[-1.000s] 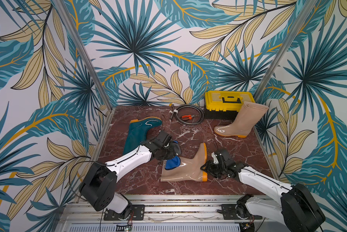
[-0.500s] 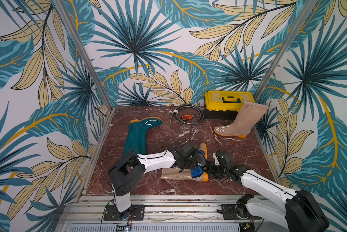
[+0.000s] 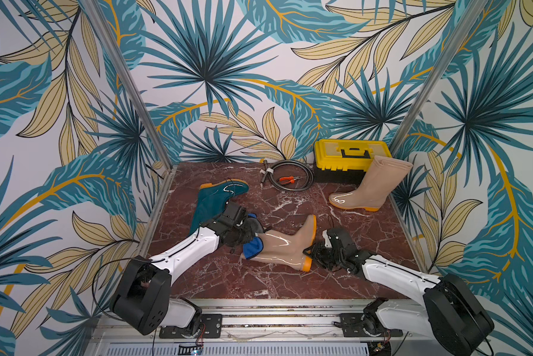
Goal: Wipe the rubber boots with a cloth
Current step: Wipe the dirt off the rubber boot.
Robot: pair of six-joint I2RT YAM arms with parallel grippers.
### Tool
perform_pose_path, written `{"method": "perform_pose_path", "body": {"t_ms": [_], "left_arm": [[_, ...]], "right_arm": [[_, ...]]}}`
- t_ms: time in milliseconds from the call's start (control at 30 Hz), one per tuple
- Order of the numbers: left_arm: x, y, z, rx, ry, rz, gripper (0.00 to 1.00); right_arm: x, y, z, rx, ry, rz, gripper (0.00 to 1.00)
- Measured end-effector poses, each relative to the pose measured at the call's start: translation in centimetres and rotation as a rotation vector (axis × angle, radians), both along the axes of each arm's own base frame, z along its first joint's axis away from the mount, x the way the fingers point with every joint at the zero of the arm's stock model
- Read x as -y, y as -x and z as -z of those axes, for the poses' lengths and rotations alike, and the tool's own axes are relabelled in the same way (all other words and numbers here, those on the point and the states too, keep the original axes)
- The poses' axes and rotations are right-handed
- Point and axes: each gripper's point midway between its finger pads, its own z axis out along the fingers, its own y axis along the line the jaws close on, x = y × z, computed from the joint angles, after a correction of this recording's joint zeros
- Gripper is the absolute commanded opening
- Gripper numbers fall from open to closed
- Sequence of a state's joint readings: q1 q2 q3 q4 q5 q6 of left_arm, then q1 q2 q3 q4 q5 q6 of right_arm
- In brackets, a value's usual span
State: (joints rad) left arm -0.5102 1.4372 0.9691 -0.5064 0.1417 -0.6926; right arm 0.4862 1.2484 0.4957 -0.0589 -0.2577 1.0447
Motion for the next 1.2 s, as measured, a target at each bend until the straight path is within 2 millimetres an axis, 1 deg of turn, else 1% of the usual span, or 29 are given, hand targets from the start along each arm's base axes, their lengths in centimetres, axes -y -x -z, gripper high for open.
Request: {"method": "perform_pose_path", "body": {"t_ms": [33, 100, 133, 167, 200, 267, 300, 333, 400, 433, 533, 633, 700, 800, 867, 933, 967, 1000, 1033, 1100, 1167, 1200], "left_arm": [[1.3, -0.4, -0.8, 0.021, 0.007, 0.026, 0.0], [5.1, -0.6, -2.5, 0.058, 0.031, 0.106, 0.0], [6.7, -0.4, -2.9, 0.065, 0.04, 0.139, 0.0], [8.9, 0.0, -3.1, 0.071, 0.053, 0.183, 0.0], [10.5, 0.5, -3.1, 0.069, 0.061, 0.217, 0.0], [13.5, 1.8, -2.2, 0.051, 0.08, 0.282, 0.0], [14.5, 2.5, -1.5, 0.034, 0.086, 0.303, 0.0], [15.3, 3.2, -0.5, 0.007, 0.088, 0.323, 0.0], [16.2, 3.9, 1.7, -0.044, 0.079, 0.341, 0.0], [16.3, 4.0, 2.8, -0.067, 0.072, 0.341, 0.0], [15.6, 3.7, 5.2, -0.109, 0.054, 0.321, 0.0], [13.9, 3.3, 6.0, -0.121, 0.059, 0.29, 0.0], [11.8, 3.3, 6.4, -0.127, 0.052, 0.256, 0.0], [7.5, 3.1, 6.6, -0.137, 0.038, 0.175, 0.0], [4.5, 2.8, 6.5, -0.134, 0.024, 0.116, 0.0], [1.9, 2.7, 6.2, -0.132, 0.008, 0.063, 0.0], [1.0, 2.6, 6.0, -0.127, -0.001, 0.043, 0.0], [0.4, 2.7, 5.7, -0.123, -0.005, 0.032, 0.0], [0.2, 2.8, 5.4, -0.117, -0.006, 0.028, 0.0], [0.6, 3.2, 4.6, -0.098, -0.008, 0.044, 0.0], [2.4, 3.9, 3.6, -0.077, -0.017, 0.09, 0.0], [3.8, 4.2, 3.0, -0.063, -0.016, 0.123, 0.0]], "right_arm": [[0.2, -0.1, -0.1, -0.001, 0.017, 0.002, 0.34], [0.8, 0.1, -0.1, -0.006, 0.054, 0.009, 0.47], [1.1, 0.3, -0.2, -0.006, 0.065, 0.01, 0.51], [1.4, 0.6, -0.5, -0.002, 0.075, 0.011, 0.54], [1.7, 0.8, -0.8, 0.003, 0.083, 0.013, 0.55], [2.2, 1.3, -1.7, 0.023, 0.089, 0.016, 0.56], [2.4, 1.4, -2.1, 0.034, 0.09, 0.018, 0.56], [2.5, 1.5, -2.2, 0.043, 0.091, 0.018, 0.52], [2.8, 1.8, -1.9, 0.04, 0.102, 0.018, 0.41], [2.9, 2.0, -1.4, 0.025, 0.111, 0.018, 0.38], [2.3, 1.6, -1.0, 0.017, 0.097, 0.004, 0.37], [1.4, 1.1, -0.7, 0.014, 0.069, -0.016, 0.3], [1.0, 0.9, -0.7, 0.012, 0.055, -0.022, 0.27], [0.9, 0.8, -0.7, 0.012, 0.049, -0.021, 0.24], [1.0, 0.8, -0.7, 0.012, 0.05, -0.021, 0.22], [1.0, 0.9, -0.7, 0.014, 0.049, -0.021, 0.2], [1.0, 0.9, -0.7, 0.017, 0.048, -0.02, 0.2], [1.0, 0.9, -0.7, 0.019, 0.047, -0.02, 0.19], [1.1, 1.0, -0.7, 0.021, 0.047, -0.019, 0.19], [1.1, 1.0, -0.7, 0.024, 0.045, -0.018, 0.19], [1.1, 1.0, -0.6, 0.024, 0.042, -0.015, 0.18], [1.1, 1.0, -0.6, 0.023, 0.041, -0.013, 0.18]]}}
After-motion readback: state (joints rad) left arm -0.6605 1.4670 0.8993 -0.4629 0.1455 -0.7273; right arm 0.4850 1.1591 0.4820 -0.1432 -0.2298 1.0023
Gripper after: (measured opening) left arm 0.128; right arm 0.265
